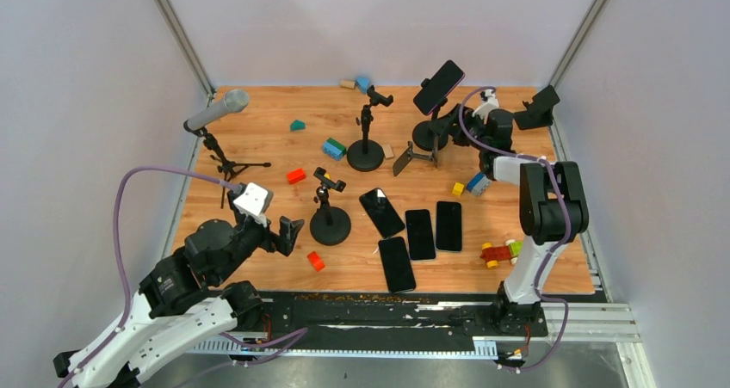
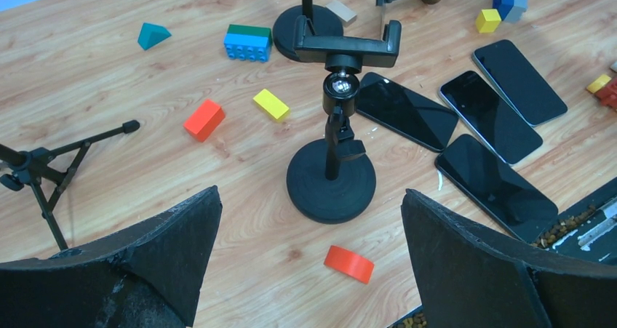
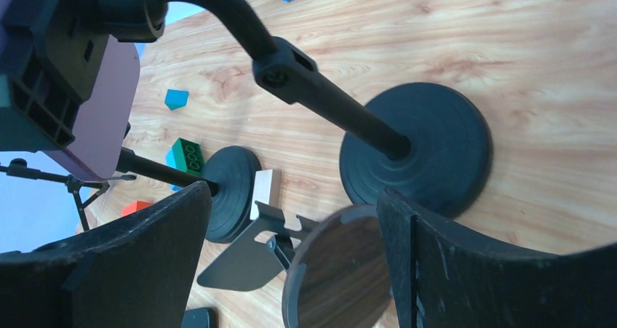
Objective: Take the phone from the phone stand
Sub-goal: Pick up the phone stand with the phone at the center of the board.
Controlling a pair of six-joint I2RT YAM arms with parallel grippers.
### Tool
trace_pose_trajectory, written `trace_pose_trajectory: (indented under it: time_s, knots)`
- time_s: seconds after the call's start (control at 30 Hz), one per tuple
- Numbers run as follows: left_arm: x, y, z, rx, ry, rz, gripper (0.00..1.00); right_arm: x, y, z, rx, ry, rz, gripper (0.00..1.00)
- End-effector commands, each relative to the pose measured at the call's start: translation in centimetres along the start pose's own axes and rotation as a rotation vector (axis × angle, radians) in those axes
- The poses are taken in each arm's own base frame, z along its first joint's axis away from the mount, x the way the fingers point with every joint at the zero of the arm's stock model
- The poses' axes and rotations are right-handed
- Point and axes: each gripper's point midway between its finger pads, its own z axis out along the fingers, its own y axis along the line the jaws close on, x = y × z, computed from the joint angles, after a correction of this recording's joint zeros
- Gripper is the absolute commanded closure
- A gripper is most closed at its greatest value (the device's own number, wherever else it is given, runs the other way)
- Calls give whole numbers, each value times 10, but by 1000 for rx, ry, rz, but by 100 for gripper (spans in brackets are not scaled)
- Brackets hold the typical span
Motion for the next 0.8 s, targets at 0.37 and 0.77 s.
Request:
trace_pose_trajectory:
  time_s: [0.37,0.77]
  knots:
    - [-5,-4,5,14,-9,23,0,-34,14,41,-141,-213,-204,23]
    - [-2,-4,8,13,4,30,0,-40,9,62,-198,-265,-262,42]
